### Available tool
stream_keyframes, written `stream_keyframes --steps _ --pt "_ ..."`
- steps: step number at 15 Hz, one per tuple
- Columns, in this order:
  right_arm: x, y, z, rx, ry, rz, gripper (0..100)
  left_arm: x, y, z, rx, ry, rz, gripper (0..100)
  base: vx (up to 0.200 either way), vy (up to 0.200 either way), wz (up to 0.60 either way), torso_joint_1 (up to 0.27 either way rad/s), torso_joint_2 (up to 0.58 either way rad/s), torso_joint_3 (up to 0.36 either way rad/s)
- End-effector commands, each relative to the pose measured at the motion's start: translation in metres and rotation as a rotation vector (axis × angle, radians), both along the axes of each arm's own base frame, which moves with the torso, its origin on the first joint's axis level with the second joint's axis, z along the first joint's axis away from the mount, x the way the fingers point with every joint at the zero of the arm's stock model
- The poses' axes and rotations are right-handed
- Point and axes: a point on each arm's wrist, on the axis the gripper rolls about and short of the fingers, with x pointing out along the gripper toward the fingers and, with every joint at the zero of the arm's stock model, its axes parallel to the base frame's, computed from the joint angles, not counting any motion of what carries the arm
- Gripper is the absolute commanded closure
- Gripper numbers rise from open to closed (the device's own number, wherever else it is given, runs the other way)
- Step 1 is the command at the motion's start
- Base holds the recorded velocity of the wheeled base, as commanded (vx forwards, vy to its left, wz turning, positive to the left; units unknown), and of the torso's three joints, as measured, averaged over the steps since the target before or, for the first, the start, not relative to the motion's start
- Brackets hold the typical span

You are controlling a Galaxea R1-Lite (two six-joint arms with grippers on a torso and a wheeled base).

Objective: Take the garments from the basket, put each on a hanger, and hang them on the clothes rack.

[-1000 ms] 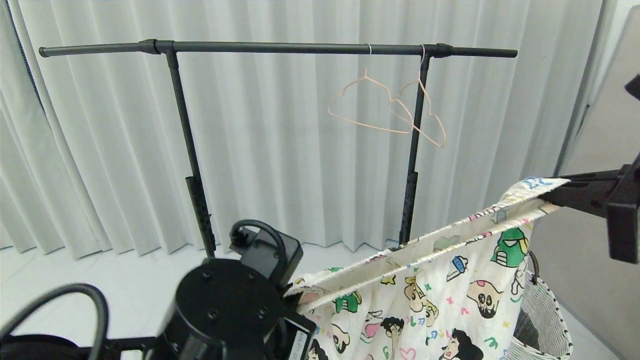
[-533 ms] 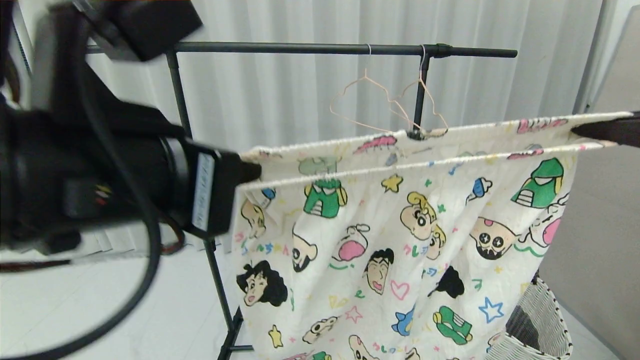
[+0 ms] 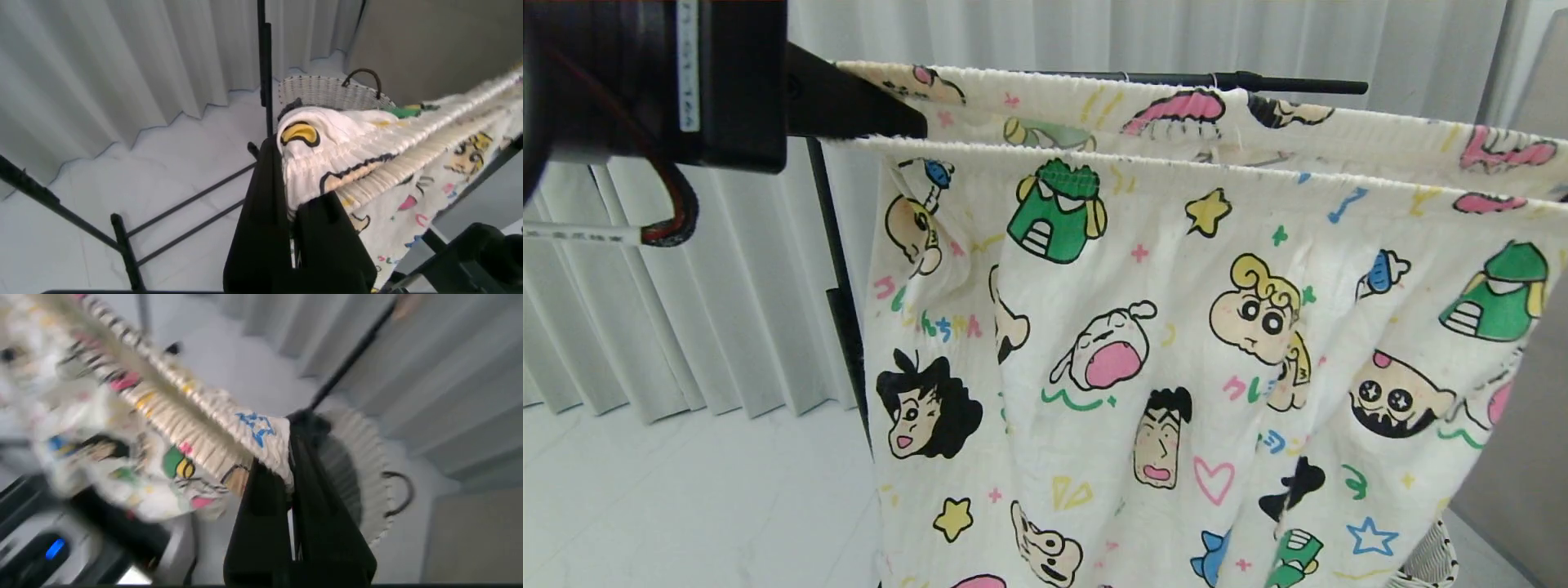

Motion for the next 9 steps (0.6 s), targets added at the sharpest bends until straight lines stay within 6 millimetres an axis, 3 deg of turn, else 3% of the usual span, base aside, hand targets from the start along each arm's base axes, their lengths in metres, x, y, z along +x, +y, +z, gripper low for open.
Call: stream_keyframes --steps 1,5,9 --pt "-0.022 -0.014 0.006 0.041 0.090 0.164 100 0.001 -0.006 -0.001 0.002 0.005 -0.014 100 0.000 0.000 0.00 0.000 0.00 0.000" --pt "-0.043 -0.015 0.004 0.102 0.181 0.465 100 0.004 -0.012 -0.005 0.013 0.019 -0.020 100 0.000 0.000 0.00 0.000 0.00 0.000" --pt "-0.039 -0.014 0.004 0.080 0.165 0.401 100 0.003 -0.012 -0.009 0.004 0.061 -0.015 100 0.000 0.000 0.00 0.000 0.00 0.000"
